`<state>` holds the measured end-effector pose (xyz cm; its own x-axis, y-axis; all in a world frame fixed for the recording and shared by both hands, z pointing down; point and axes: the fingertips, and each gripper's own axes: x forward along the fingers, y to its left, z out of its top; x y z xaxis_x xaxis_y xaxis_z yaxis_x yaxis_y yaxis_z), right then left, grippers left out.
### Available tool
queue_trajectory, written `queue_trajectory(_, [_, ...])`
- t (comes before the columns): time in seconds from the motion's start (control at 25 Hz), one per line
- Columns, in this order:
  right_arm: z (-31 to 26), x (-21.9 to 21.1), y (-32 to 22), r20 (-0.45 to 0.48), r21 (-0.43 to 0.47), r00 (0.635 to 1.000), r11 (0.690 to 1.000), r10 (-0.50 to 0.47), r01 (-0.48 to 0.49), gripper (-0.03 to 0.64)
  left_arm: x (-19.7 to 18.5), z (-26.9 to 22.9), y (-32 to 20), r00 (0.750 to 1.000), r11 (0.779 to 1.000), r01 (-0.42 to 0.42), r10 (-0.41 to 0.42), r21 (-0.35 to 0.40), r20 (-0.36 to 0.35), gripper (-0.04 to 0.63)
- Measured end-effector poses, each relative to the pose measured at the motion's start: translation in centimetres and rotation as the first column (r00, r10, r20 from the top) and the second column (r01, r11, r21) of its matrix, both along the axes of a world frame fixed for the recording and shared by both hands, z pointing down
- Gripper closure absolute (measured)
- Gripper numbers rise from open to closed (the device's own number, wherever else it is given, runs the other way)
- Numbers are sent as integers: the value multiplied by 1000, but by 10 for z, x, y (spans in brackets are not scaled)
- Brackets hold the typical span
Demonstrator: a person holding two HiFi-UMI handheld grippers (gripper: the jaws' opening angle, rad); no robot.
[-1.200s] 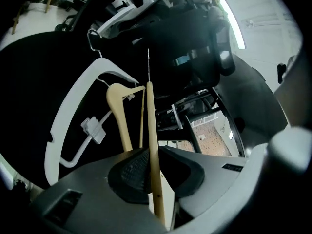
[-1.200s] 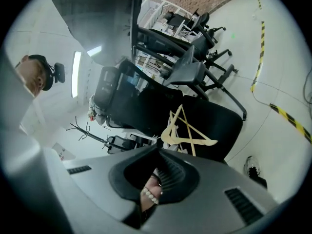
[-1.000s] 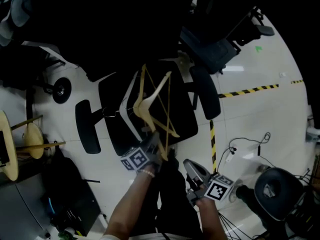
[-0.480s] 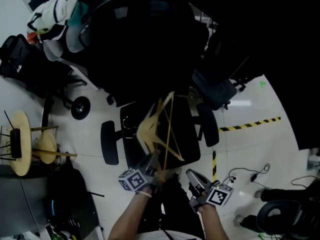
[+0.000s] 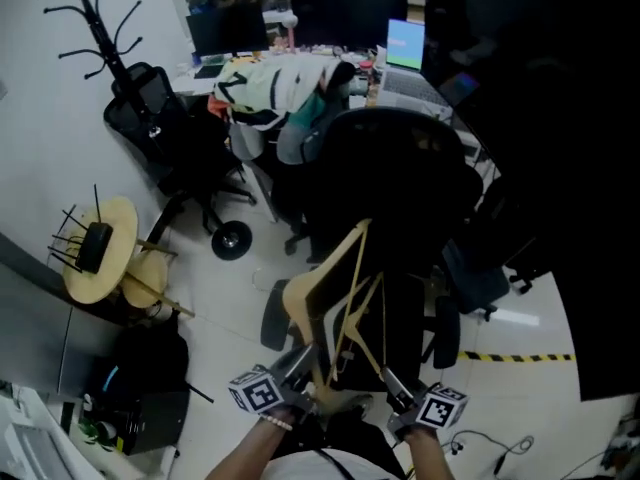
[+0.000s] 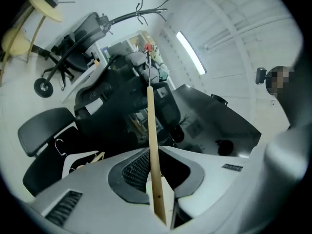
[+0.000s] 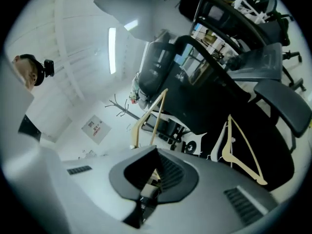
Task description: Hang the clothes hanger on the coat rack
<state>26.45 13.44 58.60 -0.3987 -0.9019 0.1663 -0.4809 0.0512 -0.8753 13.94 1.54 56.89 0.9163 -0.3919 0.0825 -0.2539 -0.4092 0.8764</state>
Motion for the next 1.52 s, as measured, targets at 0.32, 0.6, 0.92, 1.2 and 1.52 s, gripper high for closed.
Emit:
queue_trajectory(0.32, [-45, -49, -70, -32, 84, 977, 973, -213, 215, 617, -112, -40, -19, 974, 975, 208, -213, 77, 77, 543])
queue_trajectory(0.6, [-62, -135, -99, -62, 101, 949, 944, -308, 313, 617, -217, -52, -32, 934, 936, 342, -348, 84, 75, 543])
queue_trajectory(0.92, [-88, -262, -120, -57, 123, 948, 940, -312, 317, 617, -338, -70, -67, 911, 927, 332, -364, 177, 196, 543])
queue_trajectory(1.2, [-92, -347, -129, -79, 132, 952, 944, -295, 304, 617, -430, -87, -98, 890, 925, 267, -344, 270, 298, 543])
queue_trajectory(1.52, [-117, -433, -148, -122, 174, 917, 902, -379, 395, 617, -505, -128, -139, 882, 914, 235, -344, 332, 321, 543])
